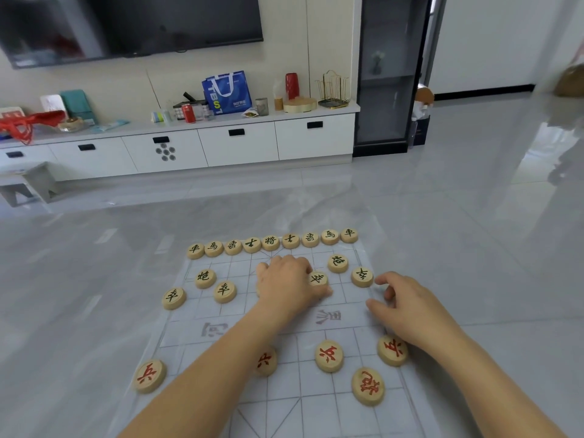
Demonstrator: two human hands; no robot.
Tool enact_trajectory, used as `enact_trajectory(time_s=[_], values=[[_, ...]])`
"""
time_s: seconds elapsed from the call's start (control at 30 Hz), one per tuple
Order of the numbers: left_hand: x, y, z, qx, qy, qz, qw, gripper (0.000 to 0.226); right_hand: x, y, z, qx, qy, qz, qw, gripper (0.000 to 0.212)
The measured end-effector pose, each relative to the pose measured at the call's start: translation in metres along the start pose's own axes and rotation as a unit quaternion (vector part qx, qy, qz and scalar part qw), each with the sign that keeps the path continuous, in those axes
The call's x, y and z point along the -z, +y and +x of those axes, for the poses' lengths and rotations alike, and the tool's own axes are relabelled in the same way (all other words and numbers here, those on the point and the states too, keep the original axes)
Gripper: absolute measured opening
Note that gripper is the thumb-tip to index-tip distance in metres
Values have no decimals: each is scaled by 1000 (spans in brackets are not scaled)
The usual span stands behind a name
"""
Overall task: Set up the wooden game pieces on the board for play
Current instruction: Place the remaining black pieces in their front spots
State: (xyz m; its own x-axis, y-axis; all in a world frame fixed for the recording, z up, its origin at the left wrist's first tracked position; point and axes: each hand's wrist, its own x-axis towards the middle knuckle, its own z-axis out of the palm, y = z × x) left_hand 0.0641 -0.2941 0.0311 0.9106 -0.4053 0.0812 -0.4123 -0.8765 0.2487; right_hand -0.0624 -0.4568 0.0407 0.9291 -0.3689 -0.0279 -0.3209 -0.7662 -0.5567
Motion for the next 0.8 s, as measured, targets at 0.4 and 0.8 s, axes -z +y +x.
enact_trajectory(time_s=[0.4,0.8], values=[[7,-3,-9,-16,8,-18,1000,52,-1,1,0,3,-2,2,1000,44],[0,-4,-13,-3,29,-52,998,33,-2,3,-1,13,-10,-2,1000,45]])
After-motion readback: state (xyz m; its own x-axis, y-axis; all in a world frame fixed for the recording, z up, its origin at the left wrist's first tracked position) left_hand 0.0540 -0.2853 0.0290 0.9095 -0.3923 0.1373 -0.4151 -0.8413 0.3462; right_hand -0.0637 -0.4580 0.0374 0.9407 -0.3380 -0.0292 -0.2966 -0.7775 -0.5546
